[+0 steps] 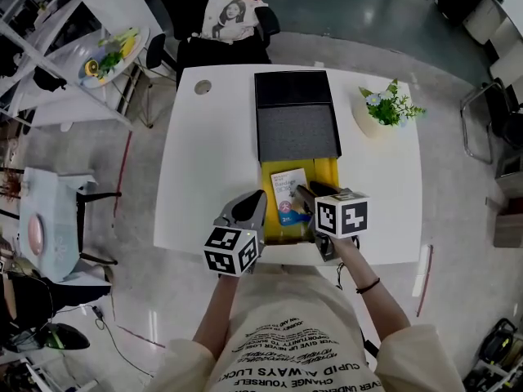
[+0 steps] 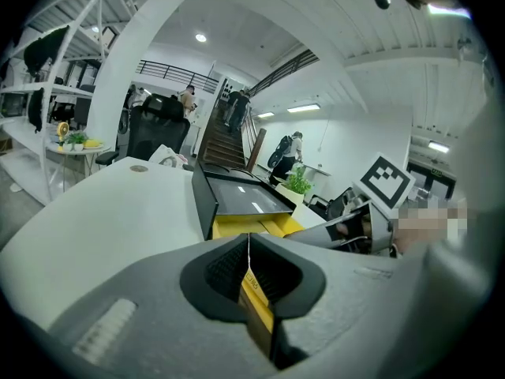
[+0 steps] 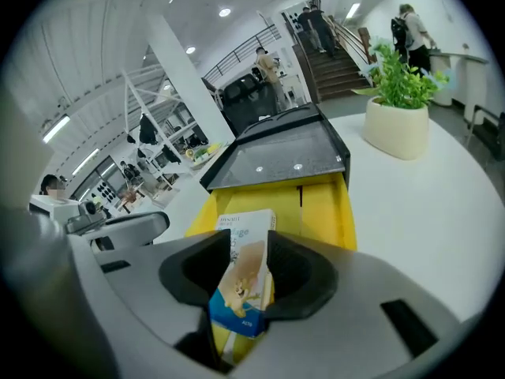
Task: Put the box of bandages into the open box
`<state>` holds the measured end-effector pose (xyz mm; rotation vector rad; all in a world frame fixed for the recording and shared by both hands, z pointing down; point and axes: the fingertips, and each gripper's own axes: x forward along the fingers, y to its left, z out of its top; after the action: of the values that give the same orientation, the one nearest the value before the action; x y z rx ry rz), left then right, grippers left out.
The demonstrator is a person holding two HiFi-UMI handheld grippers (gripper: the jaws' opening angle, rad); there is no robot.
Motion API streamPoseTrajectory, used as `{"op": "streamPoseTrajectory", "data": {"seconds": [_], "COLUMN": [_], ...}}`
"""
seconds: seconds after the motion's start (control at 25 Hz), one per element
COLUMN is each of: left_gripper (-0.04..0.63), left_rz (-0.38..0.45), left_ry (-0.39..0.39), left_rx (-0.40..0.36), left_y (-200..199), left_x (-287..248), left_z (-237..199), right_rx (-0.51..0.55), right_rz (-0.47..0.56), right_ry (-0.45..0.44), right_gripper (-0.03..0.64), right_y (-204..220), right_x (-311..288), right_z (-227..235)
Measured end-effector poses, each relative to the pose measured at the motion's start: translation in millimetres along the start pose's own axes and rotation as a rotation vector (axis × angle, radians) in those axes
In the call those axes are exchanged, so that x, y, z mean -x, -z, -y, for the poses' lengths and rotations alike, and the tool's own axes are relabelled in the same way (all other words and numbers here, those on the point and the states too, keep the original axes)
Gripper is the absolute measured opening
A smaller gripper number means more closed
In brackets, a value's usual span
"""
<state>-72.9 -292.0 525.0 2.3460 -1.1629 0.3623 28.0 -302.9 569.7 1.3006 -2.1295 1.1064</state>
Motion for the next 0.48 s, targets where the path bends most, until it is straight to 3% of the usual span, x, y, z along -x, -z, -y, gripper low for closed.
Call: {"op": "streamPoseTrajectory", "data": {"seconds": [0.2,0.48], "left_gripper": [0.023,0.023], "left_rz": [0.027,0.095], "left_ry": [0.021,0.034], "left_rx": [-0.06,-0.117], "left_y": [-13,-34], "left_x": [2,9], "left_z": [7,14], "right_rx": [0.064,0.186], "right_rz": [0.088,0.239], "right_ry": [-0.033,-0.104], "right_gripper": [0.043,0.008], "right_y": [-15,-40], "right_x": [14,41], "right_z": [-3,-20]}}
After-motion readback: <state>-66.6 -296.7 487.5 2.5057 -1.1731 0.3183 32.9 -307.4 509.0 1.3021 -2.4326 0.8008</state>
